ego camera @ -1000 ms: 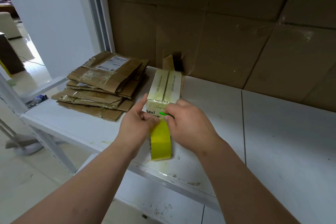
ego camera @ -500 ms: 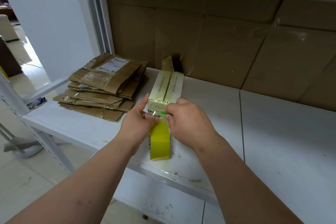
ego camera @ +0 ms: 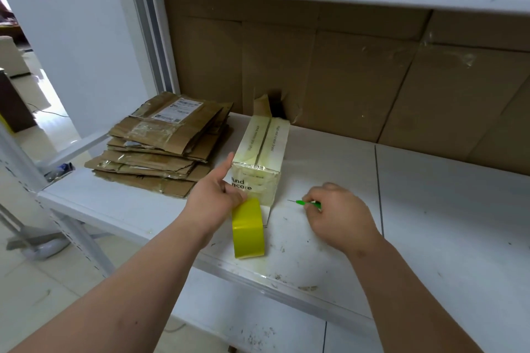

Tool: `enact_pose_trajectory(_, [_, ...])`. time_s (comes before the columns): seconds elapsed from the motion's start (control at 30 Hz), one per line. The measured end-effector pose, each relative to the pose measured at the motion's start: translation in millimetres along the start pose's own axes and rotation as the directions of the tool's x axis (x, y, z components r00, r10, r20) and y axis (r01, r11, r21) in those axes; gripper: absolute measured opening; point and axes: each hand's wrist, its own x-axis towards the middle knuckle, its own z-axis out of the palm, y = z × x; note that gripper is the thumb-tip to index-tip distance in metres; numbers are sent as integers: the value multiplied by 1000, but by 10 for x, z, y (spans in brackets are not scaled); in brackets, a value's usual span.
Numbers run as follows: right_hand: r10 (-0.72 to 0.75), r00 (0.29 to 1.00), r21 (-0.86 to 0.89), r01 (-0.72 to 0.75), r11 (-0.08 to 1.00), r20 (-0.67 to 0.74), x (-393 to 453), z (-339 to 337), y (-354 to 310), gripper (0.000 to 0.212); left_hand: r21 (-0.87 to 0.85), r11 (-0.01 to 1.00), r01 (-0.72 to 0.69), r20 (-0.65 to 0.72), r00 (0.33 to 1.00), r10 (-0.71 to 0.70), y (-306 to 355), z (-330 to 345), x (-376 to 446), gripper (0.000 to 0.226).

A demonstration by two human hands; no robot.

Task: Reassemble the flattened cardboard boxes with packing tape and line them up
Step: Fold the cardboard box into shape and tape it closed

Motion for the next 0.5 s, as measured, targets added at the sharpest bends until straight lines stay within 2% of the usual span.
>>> enact_pose_trajectory(0.1, [86,986,-140,-66,988,143,-8,202,106,26,122,992,-13,37,999,9,69,3,2,80])
enact_pose_trajectory(0.2, [153,977,-300,-103,948,148,-8,298,137,34,207,978,-14,27,1000,9,95,-4,36,81])
enact_pose_trajectory(0.27, [182,971,-329,-124,936,153,19,260,111,48,234,972,-13,13,1000,11,94,-7,59,82])
enact_pose_trajectory(0.3, [183,976,-288,-142,947,121,28,219,65,53,246,969,-17,11,1000,15,94,-5,65,82])
enact_pose_trajectory(0.33, [149,988,-204,-140,969,33,31,164,-8,54,256,966,-23,10,1000,21,93,0,67,81])
enact_pose_trajectory(0.4, [33,969,22,-28,999,-243,59,61,-209,53,259,965,-33,6,999,32,85,12,70,81])
enact_pose_trajectory(0.43, [-14,944,98,49,994,-329,95,27,-321,55,246,969,-34,2,999,34,75,14,72,80])
enact_pose_trajectory(0.5, [-95,937,108,139,984,-337,230,9,-484,64,215,976,-37,-4,999,39,57,14,81,78])
